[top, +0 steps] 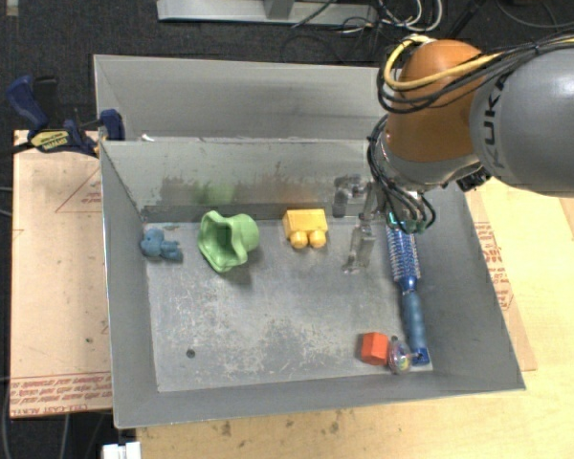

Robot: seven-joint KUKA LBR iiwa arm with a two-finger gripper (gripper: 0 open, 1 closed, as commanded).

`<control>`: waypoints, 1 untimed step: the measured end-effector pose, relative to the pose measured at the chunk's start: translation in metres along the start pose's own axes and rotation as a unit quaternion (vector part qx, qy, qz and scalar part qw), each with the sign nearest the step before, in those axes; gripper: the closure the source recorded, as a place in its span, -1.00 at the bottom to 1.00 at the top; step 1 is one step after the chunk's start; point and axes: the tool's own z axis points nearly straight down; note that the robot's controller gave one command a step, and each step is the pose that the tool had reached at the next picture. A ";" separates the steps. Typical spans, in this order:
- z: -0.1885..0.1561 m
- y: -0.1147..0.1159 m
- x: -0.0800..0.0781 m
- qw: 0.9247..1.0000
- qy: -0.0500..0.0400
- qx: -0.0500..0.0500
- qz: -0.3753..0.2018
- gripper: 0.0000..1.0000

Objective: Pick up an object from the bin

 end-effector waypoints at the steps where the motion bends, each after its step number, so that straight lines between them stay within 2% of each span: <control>1: 0.023 -0.128 0.003 1.000 -0.004 0.002 -0.029 -1.00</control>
Offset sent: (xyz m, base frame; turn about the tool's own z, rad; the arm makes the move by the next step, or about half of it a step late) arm -0.0025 -0.1229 -0.0223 -0.0667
